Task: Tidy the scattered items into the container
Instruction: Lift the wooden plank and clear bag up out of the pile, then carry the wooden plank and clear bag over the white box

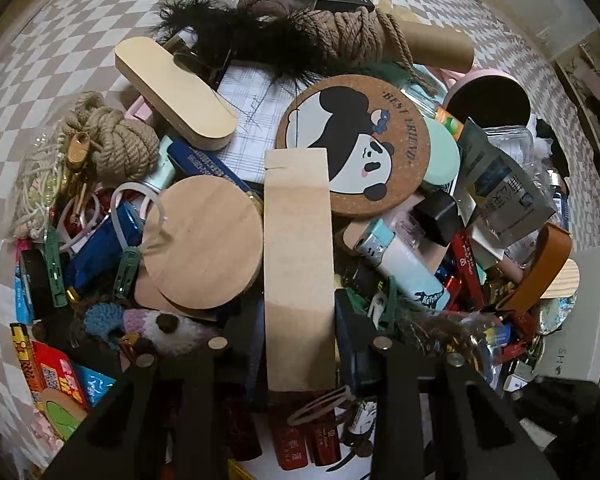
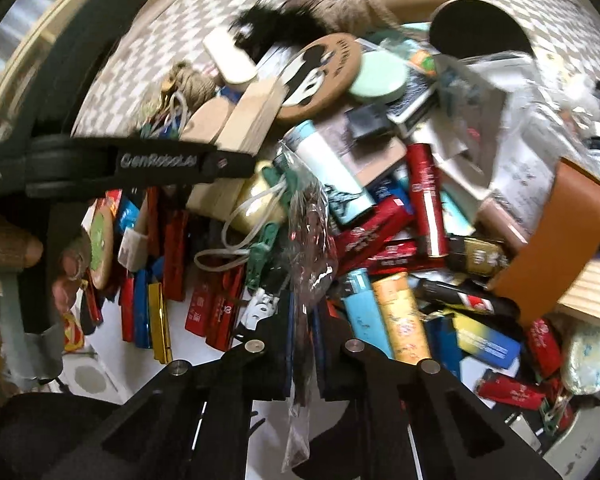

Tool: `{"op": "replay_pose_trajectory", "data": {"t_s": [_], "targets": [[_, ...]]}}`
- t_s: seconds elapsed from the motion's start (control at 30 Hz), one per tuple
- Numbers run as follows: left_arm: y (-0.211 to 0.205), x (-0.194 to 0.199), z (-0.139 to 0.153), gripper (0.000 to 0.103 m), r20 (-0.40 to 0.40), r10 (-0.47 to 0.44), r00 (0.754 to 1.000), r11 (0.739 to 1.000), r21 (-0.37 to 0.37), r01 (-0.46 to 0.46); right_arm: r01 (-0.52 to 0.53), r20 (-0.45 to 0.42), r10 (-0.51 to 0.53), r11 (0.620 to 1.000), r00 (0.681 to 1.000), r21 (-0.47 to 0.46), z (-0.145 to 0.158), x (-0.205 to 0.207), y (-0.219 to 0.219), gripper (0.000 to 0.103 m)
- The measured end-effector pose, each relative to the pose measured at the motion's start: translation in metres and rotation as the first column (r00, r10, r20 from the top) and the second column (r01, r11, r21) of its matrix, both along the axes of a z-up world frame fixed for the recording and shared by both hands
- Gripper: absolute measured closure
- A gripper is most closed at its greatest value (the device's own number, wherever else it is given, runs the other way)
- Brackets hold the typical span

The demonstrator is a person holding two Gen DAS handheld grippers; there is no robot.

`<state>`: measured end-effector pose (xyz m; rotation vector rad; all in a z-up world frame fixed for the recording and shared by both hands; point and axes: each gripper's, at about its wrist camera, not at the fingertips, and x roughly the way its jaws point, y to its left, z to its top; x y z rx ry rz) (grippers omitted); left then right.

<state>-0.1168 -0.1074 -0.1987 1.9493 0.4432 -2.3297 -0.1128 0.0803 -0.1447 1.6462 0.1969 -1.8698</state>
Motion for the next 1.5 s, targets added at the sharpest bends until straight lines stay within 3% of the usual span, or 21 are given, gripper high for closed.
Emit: {"op": "replay_pose_trajectory", "data": {"t_s": [0.13, 0.63, 0.73, 0.8, 0.97, 1.23, 1.5], "targets": [[0.001, 0.006, 0.006, 0.071, -0.018, -0.015, 1.0, 1.0, -0.017, 0.015, 0.049, -0.011, -0.05, 0.998, 0.999, -0.024, 0.01, -0.004, 0.016, 0.094], [-0.018, 0.028, 0.037, 0.071, -0.114, 0.021, 0.993, 0.999, 0.038, -0.017, 0.138, -0.055, -0.145, 0.983, 0.988, -0.119, 0.05, 0.0, 0.044, 0.094], [-0.008, 0.002, 0.043, 0.071, -0.15, 0.03, 0.988, 0.999, 0.034, -0.025, 0.153, -0.064, -0.164, 0.978, 0.984, -0.144, 0.059, 0.002, 0.048, 0.094], [0.014, 0.005, 0.08, 0.071, -0.169, 0.037, 0.985, 0.999, 0.043, -0.031, 0.172, -0.07, -0.186, 0.971, 0.98, -0.168, 0.066, 0.001, 0.053, 0.094], [0.023, 0.012, 0.11, 0.071, -0.226, 0.033, 0.974, 0.999, 0.045, -0.023, 0.23, -0.078, -0.254, 0.945, 0.964, -0.234, 0.084, -0.002, 0.072, 0.094], [0.05, 0.017, 0.135, 0.071, -0.297, -0.03, 0.954, 0.999, 0.002, 0.032, 0.299, -0.1, -0.346, 0.9, 0.933, -0.317, 0.105, -0.009, 0.105, 0.094], [0.081, 0.014, 0.153, 0.071, -0.355, -0.076, 0.932, 0.997, -0.018, 0.075, 0.358, -0.162, -0.426, 0.873, 0.89, -0.33, 0.118, -0.013, 0.137, 0.094]]}}
